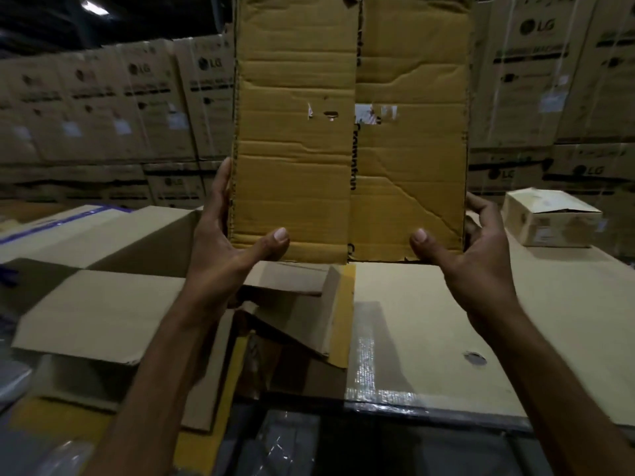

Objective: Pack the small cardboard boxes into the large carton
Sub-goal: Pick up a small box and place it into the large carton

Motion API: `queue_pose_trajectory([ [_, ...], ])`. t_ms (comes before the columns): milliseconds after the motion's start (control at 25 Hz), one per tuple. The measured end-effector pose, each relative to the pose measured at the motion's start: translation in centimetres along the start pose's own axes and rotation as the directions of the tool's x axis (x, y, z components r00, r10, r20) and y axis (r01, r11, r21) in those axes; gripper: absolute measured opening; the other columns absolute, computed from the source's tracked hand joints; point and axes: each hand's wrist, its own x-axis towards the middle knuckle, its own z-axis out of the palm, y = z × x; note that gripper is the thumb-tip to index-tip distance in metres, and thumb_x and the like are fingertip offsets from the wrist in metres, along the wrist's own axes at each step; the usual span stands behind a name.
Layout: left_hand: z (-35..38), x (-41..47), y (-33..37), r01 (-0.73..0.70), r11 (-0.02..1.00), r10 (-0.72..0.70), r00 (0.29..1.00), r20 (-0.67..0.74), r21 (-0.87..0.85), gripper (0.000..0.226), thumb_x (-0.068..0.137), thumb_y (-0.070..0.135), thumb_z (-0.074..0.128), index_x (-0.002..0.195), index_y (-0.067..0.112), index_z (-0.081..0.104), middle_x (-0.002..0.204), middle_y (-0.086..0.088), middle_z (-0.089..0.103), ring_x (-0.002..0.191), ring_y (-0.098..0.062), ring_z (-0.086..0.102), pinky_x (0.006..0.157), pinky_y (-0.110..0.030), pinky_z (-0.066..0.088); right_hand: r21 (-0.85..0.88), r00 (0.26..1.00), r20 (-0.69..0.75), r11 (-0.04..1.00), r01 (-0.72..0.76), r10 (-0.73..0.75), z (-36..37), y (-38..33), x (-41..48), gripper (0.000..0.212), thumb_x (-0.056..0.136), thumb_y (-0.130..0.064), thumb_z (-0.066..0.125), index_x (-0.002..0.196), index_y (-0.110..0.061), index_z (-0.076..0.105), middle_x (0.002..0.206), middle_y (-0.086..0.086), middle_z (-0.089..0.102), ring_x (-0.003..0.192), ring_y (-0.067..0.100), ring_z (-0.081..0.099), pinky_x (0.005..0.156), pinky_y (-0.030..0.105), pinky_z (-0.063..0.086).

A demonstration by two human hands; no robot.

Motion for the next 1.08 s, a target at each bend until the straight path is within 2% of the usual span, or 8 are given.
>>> queue_pose_trajectory([
  [80, -3.3, 0.9, -0.9, -0.013, 1.0, 0.013, 1.0, -0.008, 0.011, 0.116, 0.074, 0.034, 0.091, 0.159, 0.051, 0.015, 0.155, 0.019, 0.038, 0.131, 0.007, 0.049, 0.094, -0.022, 0.055, 0.006, 1.0, 0.005, 1.0, 0.018, -0.018, 3.4, -0.8, 0.2, 0.077, 0.083, -0.023, 0.085, 0.142, -0.032, 0.037, 0.136, -0.004, 0.058, 0.117, 0.006, 0.062, 0.078, 0.02, 0.061],
  [160, -7.3, 2.2, -2.1, -0.032, 0.999, 0.032, 0.999, -0.003, 0.028, 0.115, 0.075, 0.03, 0.09, 0.16, 0.049, 0.013, 0.157, 0.017, 0.035, 0.129, 0.011, 0.048, 0.09, -0.016, 0.055, 0.023, 1.0, -0.008, 1.0, 0.017, -0.017, 7.6, -1.1, 0.5, 0.079, 0.081, -0.022, 0.087, 0.142, -0.032, 0.037, 0.139, -0.002, 0.058, 0.121, 0.012, 0.062, 0.086, 0.032, 0.063],
  [320, -16.1, 4.8, -5.0, -0.055, 0.996, 0.053, 0.998, 0.028, 0.074, 0.112, 0.071, 0.046, 0.086, 0.158, 0.054, 0.015, 0.16, 0.015, 0.033, 0.14, -0.006, 0.045, 0.105, -0.047, 0.052, 0.083, 1.0, -0.005, 0.997, 0.009, -0.008, 17.1, -1.3, 0.7, 0.079, 0.08, -0.025, 0.088, 0.142, -0.035, 0.039, 0.141, -0.002, 0.057, 0.125, 0.018, 0.06, 0.092, 0.046, 0.061],
  [440, -21.8, 6.9, -7.9, -0.02, 0.995, 0.018, 0.999, 0.032, 0.094, 0.111, 0.069, 0.049, 0.085, 0.156, 0.058, 0.017, 0.159, 0.015, 0.034, 0.14, -0.008, 0.045, 0.107, -0.052, 0.05, 0.084, 1.0, 0.006, 0.996, -0.006, 0.005, 23.9, -1.0, 0.9, 0.077, 0.082, -0.026, 0.086, 0.14, -0.037, 0.038, 0.141, -0.001, 0.055, 0.124, 0.019, 0.06, 0.091, 0.046, 0.062],
  [520, -24.7, 8.6, -9.7, 0.014, 0.994, -0.017, 0.999, 0.033, 0.107, 0.111, 0.067, 0.053, 0.083, 0.155, 0.059, 0.017, 0.155, 0.019, 0.036, 0.136, -0.003, 0.046, 0.104, -0.046, 0.052, 0.059, 1.0, 0.002, 0.998, -0.02, 0.02, 27.7, -0.8, 1.5, 0.078, 0.083, -0.029, 0.085, 0.144, -0.036, 0.038, 0.141, -0.004, 0.053, 0.124, 0.016, 0.058, 0.094, 0.042, 0.06],
  [640, -27.2, 11.3, -12.5, 0.098, 0.991, -0.1, 0.995, 0.013, 0.095, 0.11, 0.07, 0.054, 0.083, 0.158, 0.051, 0.018, 0.138, 0.033, 0.039, 0.114, 0.018, 0.049, 0.087, -0.017, 0.05, -0.03, 1.0, 0.006, 0.999, -0.021, 0.021, 31.7, -0.5, 3.0, 0.08, 0.083, -0.043, 0.082, 0.15, -0.033, 0.039, 0.137, -0.009, 0.05, 0.122, 0.012, 0.054, 0.088, 0.028, 0.055],
  [800, -29.3, 13.6, -16.6, 0.226, 0.967, -0.225, 0.974, -0.028, 0.117, 0.094, 0.08, 0.05, 0.075, 0.16, 0.041, 0.027, 0.154, 0.011, 0.033, 0.124, -0.01, 0.042, 0.08, -0.016, 0.038, -0.151, 0.999, 0.032, 0.988, -0.021, 0.026, 35.0, 0.2, 5.1, 0.079, 0.083, -0.058, 0.076, 0.15, -0.031, 0.045, 0.131, -0.009, 0.055, 0.117, 0.014, 0.059, 0.09, 0.037, 0.058],
  [1080, -32.6, 15.8, -21.2, 0.309, 0.938, -0.3, 0.951, -0.081, 0.155, 0.092, 0.073, 0.063, 0.065, 0.157, 0.045, 0.032, 0.165, 0.003, 0.026, 0.132, -0.015, 0.035, 0.085, -0.025, 0.038, -0.294, 0.995, 0.045, 0.953, -0.072, 0.09, 40.2, 0.9, 7.7, 0.076, 0.082, -0.062, 0.075, 0.145, -0.026, 0.05, 0.113, -0.014, 0.054, 0.1, 0.006, 0.058, 0.087, 0.039, 0.059],
])
